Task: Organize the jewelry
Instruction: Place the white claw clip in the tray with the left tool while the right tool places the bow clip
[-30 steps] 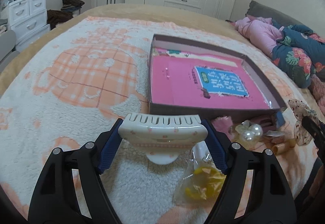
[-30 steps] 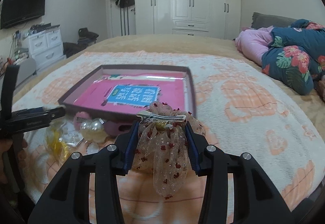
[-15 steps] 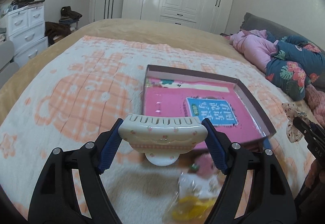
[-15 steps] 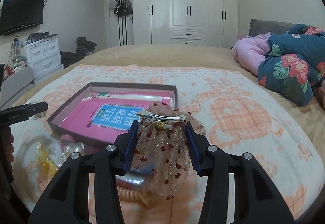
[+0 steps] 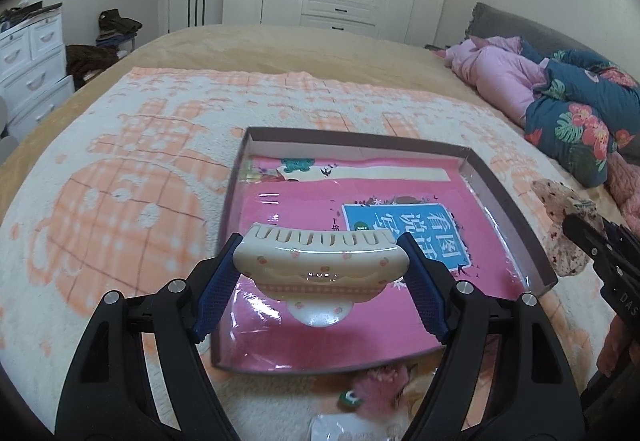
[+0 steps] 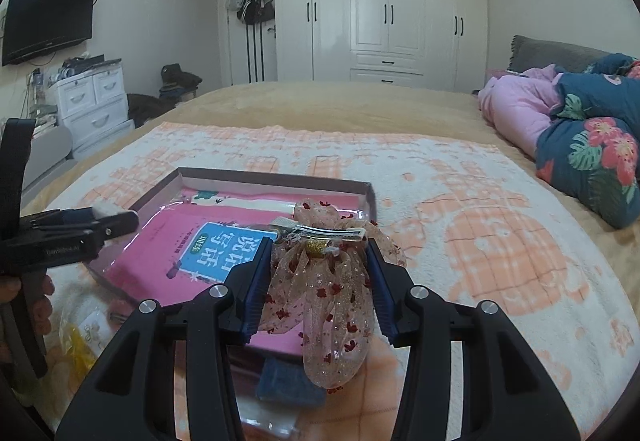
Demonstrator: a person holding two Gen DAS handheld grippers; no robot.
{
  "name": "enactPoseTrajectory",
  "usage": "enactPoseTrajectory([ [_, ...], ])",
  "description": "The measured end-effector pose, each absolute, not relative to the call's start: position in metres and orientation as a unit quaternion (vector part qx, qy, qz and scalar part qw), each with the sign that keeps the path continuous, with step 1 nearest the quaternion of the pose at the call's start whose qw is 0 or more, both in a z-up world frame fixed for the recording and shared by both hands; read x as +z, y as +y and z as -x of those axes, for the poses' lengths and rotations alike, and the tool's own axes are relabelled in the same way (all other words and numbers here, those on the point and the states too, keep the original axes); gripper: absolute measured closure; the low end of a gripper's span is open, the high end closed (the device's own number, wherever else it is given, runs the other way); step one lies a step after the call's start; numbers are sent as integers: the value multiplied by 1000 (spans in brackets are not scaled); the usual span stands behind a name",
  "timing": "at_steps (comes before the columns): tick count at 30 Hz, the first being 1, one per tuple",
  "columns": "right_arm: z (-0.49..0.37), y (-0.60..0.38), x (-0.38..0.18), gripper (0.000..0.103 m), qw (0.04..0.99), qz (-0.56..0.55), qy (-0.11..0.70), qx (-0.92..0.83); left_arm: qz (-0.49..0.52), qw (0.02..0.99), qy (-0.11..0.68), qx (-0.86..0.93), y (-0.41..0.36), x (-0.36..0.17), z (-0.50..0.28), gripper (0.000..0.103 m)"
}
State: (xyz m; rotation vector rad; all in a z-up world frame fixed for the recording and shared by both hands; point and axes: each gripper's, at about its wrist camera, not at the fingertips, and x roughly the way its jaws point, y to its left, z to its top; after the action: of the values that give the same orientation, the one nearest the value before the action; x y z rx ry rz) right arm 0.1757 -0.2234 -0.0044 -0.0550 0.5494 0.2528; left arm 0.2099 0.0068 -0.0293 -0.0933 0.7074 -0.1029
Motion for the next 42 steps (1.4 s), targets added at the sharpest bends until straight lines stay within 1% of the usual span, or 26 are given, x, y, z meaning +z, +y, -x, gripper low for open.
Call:
enactPoseTrajectory([
  [12, -208, -198, -24, 56, 943, 42, 301, 135, 41, 931, 359, -52, 5, -43, -218, 35],
  [14, -210, -196, -27, 55, 942, 43, 305, 134, 41, 932, 357, -53, 5, -42, -217, 29],
  [17, -211, -195, -28, 51, 941, 42, 306, 134, 39, 934, 351, -52, 6, -39, -215, 28],
  [19, -210, -196, -27, 41, 942, 39, 304, 136, 39, 935, 348, -52, 7, -38, -214, 27],
  [21, -209, -197, -26, 38, 944, 39, 299, 134, 42, 936, 345, -52, 8, -36, -212, 26],
  [25, -202, -203, -21, 26, 949, 28, 287, 129, 45, 939, 338, -52, 10, -31, -206, 25],
  [28, -195, -210, -16, 22, 953, 20, 277, 123, 48, 940, 334, -52, 11, -28, -202, 21],
  [31, -186, -218, -11, 19, 956, 11, 268, 117, 53, 941, 329, -52, 12, -25, -197, 20],
  [34, -172, -226, -4, 16, 962, 8, 251, 109, 58, 944, 321, -52, 13, -20, -190, 15],
  [38, -156, -234, 4, 14, 968, 10, 231, 102, 66, 948, 305, -54, 14, -12, -177, 12],
  [42, -139, -238, 11, 11, 972, 18, 213, 98, 66, 953, 290, -57, 12, -4, -164, 12],
])
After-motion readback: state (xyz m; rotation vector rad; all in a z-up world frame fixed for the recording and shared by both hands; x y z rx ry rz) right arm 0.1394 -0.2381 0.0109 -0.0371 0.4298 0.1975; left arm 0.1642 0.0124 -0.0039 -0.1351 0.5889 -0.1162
